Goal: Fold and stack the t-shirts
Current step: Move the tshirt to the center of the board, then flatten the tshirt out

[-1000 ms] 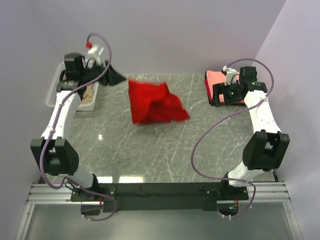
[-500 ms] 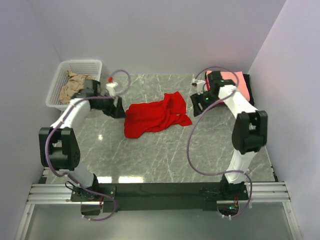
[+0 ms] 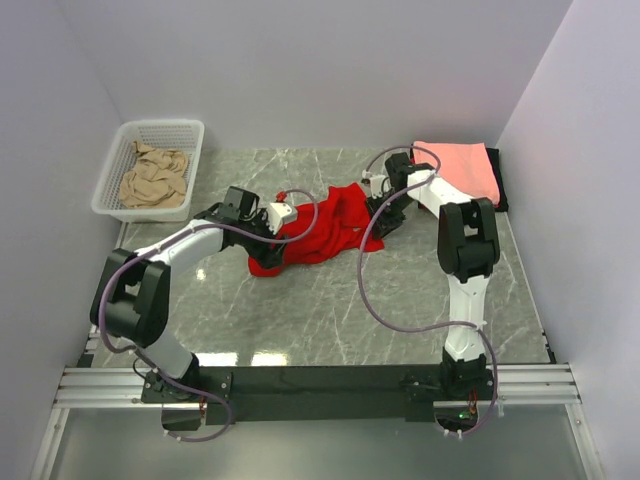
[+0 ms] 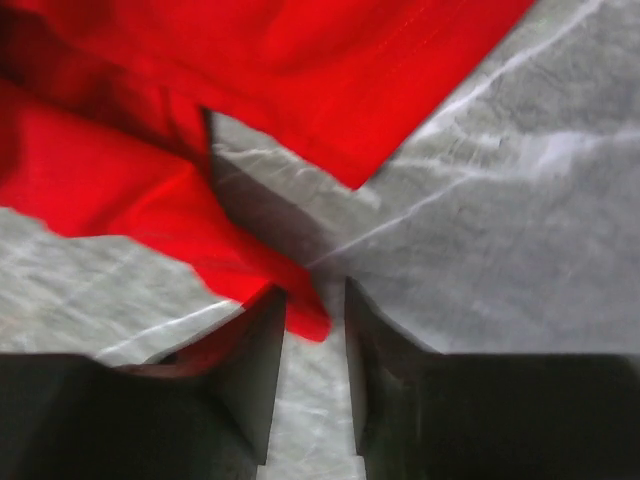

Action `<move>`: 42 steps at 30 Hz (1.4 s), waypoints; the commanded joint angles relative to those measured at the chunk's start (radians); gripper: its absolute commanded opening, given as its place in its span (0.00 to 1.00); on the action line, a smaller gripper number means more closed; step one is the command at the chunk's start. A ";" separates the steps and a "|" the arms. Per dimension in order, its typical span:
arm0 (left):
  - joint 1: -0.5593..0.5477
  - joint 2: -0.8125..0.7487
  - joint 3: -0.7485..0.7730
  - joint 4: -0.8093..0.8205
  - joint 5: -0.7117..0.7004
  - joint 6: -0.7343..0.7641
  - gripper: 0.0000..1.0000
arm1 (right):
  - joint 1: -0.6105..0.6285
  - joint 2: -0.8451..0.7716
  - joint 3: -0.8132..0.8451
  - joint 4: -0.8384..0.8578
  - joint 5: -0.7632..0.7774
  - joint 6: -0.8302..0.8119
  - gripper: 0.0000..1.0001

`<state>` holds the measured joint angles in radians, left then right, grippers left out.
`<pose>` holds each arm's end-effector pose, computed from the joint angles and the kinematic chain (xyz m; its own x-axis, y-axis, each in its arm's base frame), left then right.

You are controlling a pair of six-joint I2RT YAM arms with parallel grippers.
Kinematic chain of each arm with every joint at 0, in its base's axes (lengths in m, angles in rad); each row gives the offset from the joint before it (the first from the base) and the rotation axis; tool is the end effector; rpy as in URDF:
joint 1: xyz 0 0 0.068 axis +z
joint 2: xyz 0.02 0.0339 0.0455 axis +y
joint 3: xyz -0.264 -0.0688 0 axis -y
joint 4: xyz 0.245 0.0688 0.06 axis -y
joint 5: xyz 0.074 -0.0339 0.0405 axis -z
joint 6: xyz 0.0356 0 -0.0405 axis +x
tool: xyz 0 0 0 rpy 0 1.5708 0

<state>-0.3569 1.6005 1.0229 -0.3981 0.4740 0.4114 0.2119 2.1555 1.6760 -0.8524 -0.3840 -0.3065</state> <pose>0.2989 -0.1288 0.2064 -0.4910 0.5628 -0.6650 0.8149 0.5665 -0.1223 0.4235 0.1048 0.1699 -0.8206 -0.4627 -0.3354 -0.5551 0.7848 0.2756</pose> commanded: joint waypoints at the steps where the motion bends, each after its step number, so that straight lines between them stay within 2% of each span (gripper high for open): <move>1: -0.014 0.035 0.006 0.033 -0.086 0.058 0.72 | 0.001 0.024 0.060 -0.017 0.005 0.007 0.27; 2: -0.019 0.048 0.003 0.025 -0.095 0.070 0.72 | 0.001 0.021 0.063 -0.025 -0.001 0.001 0.19; 3: -0.022 0.056 -0.003 0.024 -0.110 0.075 0.70 | -0.002 0.009 0.062 -0.037 0.002 -0.014 0.07; 4: -0.024 0.062 -0.006 0.018 -0.123 0.079 0.69 | -0.003 -0.002 0.051 -0.043 0.004 -0.022 0.00; 5: -0.027 0.076 -0.010 0.009 -0.147 0.096 0.67 | -0.012 -0.031 0.045 -0.048 0.010 -0.028 0.00; 7: -0.028 0.093 -0.011 -0.008 -0.184 0.110 0.55 | -0.028 -0.063 0.030 -0.066 0.005 -0.042 0.00; 8: -0.025 0.111 -0.010 -0.031 -0.230 0.119 0.48 | -0.046 -0.097 0.025 -0.074 0.004 -0.048 0.00; 9: -0.019 0.119 -0.012 -0.039 -0.250 0.125 0.35 | -0.057 -0.115 0.019 -0.091 0.002 -0.063 0.00; 11: 0.019 0.125 -0.017 -0.060 -0.265 0.157 0.23 | -0.084 -0.170 -0.005 -0.105 0.007 -0.083 0.00; 12: 0.039 0.122 -0.018 -0.079 -0.261 0.170 0.14 | -0.097 -0.187 -0.024 -0.120 0.011 -0.104 0.00; 15: 0.136 0.113 0.002 -0.135 -0.223 0.233 0.05 | -0.138 -0.243 -0.065 -0.157 0.020 -0.144 0.00; 21: 0.297 0.145 0.081 -0.165 -0.203 0.331 0.01 | -0.164 -0.332 -0.165 -0.203 0.036 -0.224 0.00; 25: 0.387 0.225 0.190 -0.173 -0.164 0.279 0.01 | -0.163 -0.352 -0.222 -0.229 0.011 -0.258 0.00; 31: 0.427 0.303 0.285 -0.120 -0.277 0.198 0.01 | -0.187 -0.428 -0.369 -0.208 0.077 -0.318 0.00; 34: 0.450 0.354 0.336 -0.113 -0.319 0.144 0.01 | -0.262 -0.468 -0.409 -0.209 0.117 -0.356 0.00; 38: 0.453 0.391 0.411 -0.130 -0.313 0.106 0.01 | -0.335 -0.470 -0.411 -0.226 0.151 -0.408 0.00; 41: 0.458 0.420 0.479 -0.175 -0.305 0.070 0.01 | -0.339 -0.482 -0.403 -0.237 0.151 -0.427 0.00; 42: 0.460 0.421 0.500 -0.201 -0.251 0.078 0.01 | -0.338 -0.482 -0.395 -0.247 0.137 -0.430 0.00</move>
<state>0.0765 2.0068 1.4418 -0.5739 0.2306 0.5175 -0.1276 1.7153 1.2610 -1.0466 -0.2951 -0.6773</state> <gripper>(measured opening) 0.014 0.007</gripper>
